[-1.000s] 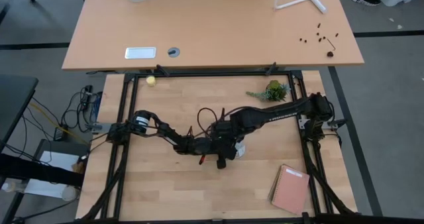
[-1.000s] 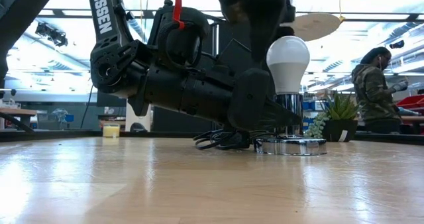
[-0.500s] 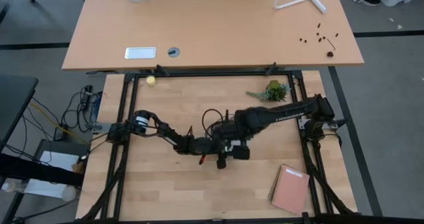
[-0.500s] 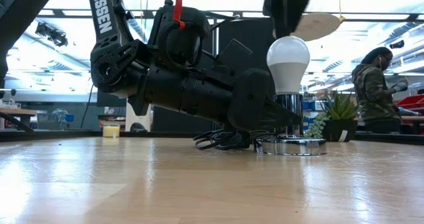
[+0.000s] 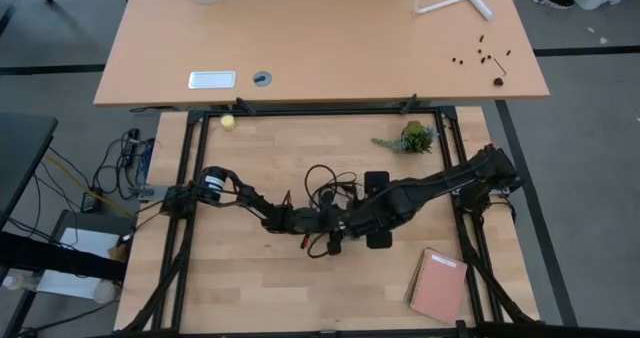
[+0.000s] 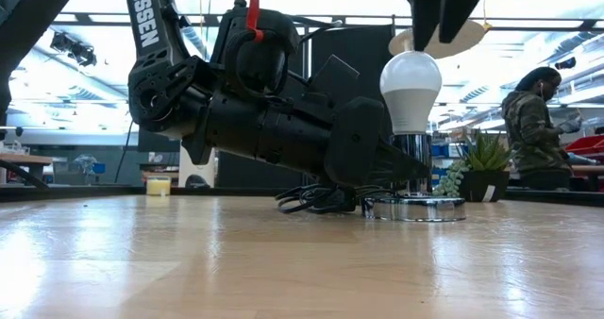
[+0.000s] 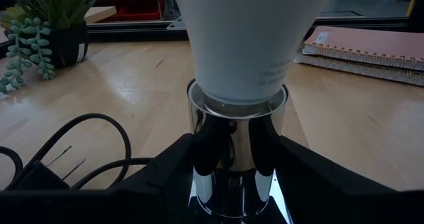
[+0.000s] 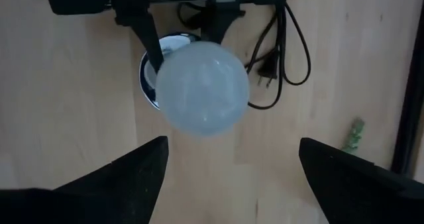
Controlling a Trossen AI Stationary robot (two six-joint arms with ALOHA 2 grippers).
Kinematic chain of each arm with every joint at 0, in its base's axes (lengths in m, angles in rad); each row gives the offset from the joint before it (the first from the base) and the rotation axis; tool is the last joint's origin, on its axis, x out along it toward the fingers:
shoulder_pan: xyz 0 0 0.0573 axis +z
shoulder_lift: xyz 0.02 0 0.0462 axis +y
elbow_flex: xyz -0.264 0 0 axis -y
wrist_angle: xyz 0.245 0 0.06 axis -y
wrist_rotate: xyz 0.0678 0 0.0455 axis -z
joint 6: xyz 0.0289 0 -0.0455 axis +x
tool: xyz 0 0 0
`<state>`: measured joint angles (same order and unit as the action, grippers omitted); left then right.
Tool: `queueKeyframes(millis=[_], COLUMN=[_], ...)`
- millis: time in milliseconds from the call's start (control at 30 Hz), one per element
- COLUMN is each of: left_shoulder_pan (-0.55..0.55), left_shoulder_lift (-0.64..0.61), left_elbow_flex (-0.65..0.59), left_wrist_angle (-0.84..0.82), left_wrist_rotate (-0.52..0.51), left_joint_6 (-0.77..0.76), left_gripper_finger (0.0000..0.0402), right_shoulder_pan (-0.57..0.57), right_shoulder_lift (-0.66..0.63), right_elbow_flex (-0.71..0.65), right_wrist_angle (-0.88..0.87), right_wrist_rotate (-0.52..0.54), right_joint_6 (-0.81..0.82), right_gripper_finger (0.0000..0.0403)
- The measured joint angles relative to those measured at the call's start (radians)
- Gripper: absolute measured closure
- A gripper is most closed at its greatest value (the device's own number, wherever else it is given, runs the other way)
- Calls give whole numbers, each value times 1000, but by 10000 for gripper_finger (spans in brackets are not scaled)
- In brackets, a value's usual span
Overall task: Screw lightbulb
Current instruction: Insert the white lightbulb into the metallic lamp
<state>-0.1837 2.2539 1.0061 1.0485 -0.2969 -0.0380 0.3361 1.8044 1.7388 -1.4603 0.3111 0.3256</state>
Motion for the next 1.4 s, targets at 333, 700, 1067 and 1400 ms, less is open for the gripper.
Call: queueKeyframes(millis=[333,700,1067,1400], left_shoulder_pan=[0,-1,-2,-2], left_shoulder_lift=[0,0,1,2], left_elbow_flex=[0,-1,-2,-2], left_wrist_angle=[-1,11,17,22], left_wrist_rotate=[1,-52,-99,-99], left_joint_6=[0,29,-15,1], left_gripper_finger=[203,203,203,203], right_shoulder_pan=[-27,-20,84,113], right_shoulder_lift=[-335,-483,-557,-556], right_elbow_flex=[-497,-880,-1165,-1320], right_wrist_angle=[434,813,1302,1648], right_wrist_rotate=[-21,78,217,376], right_joint_6=[22,38,15,-87], right_gripper_finger=[55,55,55,55])
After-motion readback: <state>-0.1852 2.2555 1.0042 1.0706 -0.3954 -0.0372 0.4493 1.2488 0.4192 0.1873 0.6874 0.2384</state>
